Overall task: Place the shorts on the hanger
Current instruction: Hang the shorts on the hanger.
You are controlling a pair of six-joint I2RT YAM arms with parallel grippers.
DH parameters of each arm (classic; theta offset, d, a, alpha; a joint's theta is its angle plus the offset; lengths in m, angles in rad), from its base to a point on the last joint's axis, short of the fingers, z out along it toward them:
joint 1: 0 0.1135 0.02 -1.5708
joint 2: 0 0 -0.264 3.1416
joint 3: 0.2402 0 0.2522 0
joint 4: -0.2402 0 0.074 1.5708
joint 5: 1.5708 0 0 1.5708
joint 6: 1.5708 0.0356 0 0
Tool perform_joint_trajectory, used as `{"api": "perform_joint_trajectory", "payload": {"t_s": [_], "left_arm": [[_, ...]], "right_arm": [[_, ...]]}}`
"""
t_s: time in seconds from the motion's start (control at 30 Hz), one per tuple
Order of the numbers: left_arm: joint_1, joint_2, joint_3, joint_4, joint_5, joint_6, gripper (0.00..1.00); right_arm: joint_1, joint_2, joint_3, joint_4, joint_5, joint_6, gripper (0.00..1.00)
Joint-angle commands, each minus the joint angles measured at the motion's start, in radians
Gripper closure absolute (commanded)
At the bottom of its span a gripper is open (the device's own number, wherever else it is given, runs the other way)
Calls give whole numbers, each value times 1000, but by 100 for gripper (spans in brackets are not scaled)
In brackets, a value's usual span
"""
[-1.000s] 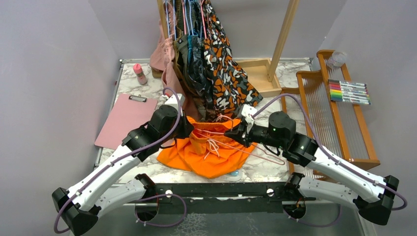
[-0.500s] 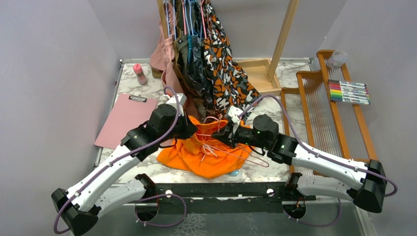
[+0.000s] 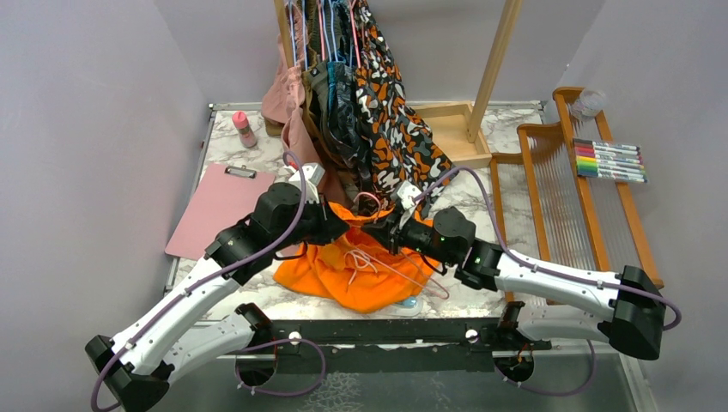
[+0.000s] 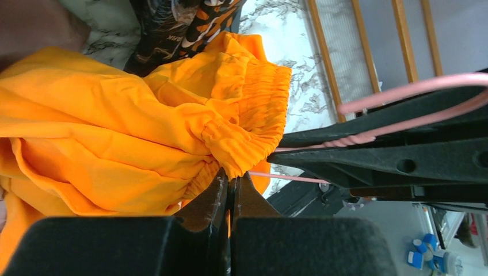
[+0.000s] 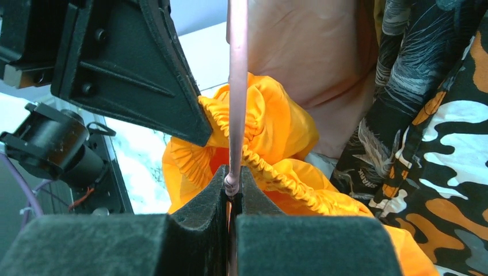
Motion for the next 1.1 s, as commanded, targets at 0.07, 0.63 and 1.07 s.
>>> {"api": "perform_joint_trajectory", "payload": {"t_s": [0.07, 0.63, 1.07], "left_arm": [[-7, -25, 68, 91, 121, -52, 100], [-100, 11, 98, 151, 138, -91, 100], [-172, 15, 105, 161, 93, -93, 89]], "right_arm": [[8, 33, -35, 194, 32, 93, 99], [8, 48, -38, 346, -159, 209, 99], [8, -6, -114, 597, -146, 392, 99]]}}
